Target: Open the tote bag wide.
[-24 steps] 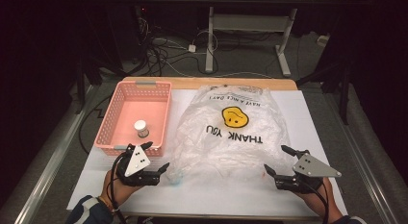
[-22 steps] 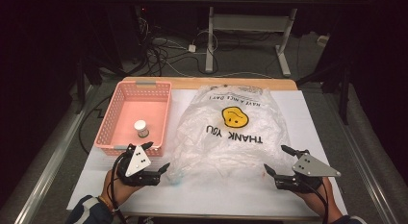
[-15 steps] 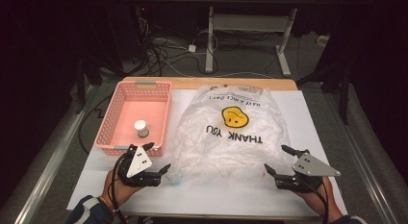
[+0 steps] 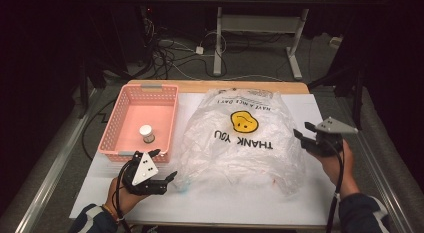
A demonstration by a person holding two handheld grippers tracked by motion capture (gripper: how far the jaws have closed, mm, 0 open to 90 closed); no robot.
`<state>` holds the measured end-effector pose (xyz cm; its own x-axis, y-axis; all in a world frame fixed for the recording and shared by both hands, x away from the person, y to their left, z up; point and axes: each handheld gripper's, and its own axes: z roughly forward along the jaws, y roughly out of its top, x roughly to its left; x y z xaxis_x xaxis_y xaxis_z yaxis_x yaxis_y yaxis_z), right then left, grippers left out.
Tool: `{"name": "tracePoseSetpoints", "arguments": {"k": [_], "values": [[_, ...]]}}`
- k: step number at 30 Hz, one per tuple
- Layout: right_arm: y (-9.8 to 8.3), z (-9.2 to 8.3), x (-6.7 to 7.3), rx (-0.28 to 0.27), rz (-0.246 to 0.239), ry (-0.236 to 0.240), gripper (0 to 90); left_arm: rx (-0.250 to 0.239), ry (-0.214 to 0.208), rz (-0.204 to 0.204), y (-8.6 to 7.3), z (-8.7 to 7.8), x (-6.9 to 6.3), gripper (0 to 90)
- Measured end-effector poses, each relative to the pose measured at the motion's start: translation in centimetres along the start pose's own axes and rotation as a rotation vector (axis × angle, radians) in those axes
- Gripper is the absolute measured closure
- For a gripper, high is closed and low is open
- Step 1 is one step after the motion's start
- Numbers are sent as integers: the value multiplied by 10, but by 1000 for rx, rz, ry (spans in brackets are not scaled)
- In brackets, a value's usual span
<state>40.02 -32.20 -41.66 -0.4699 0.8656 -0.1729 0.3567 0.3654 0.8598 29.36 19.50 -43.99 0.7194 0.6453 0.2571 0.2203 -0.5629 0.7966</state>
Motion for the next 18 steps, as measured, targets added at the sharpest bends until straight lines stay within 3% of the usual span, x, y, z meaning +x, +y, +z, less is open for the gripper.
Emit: {"name": "tracePoseSetpoints", "arguments": {"k": [3, 4, 5, 6, 8, 9, 11, 12, 13, 18], "values": [[0, 31, -17, 57, 52, -2, 561, 7, -2, 1, -1, 2, 1, 159], [0, 31, -17, 57, 52, -2, 561, 10, -3, 3, -1, 2, 1, 159], [-3, 50, -21, 94, 89, -31, 560, 13, -3, 4, -1, 3, 0, 159], [-5, 58, -22, 115, 114, -30, 555, 14, -2, 8, -1, 3, 0, 159], [-7, 66, -23, 137, 113, -47, 551, 18, -6, 11, -2, 2, -1, 159], [-9, 80, -26, 169, 92, -103, 550, 22, -8, 15, -2, 3, -2, 159], [-11, 90, -33, 193, 118, -112, 545, 25, -9, 19, -3, 2, -2, 159], [-12, 95, -39, 178, 184, -95, 541, 23, -10, 19, -3, 3, -2, 159], [-12, 98, -44, 177, 224, -112, 545, 23, -13, 21, -3, 3, -2, 159], [-7, 110, -51, 216, 242, -111, 565, 17, -24, 19, -4, 3, 0, 160]]}}
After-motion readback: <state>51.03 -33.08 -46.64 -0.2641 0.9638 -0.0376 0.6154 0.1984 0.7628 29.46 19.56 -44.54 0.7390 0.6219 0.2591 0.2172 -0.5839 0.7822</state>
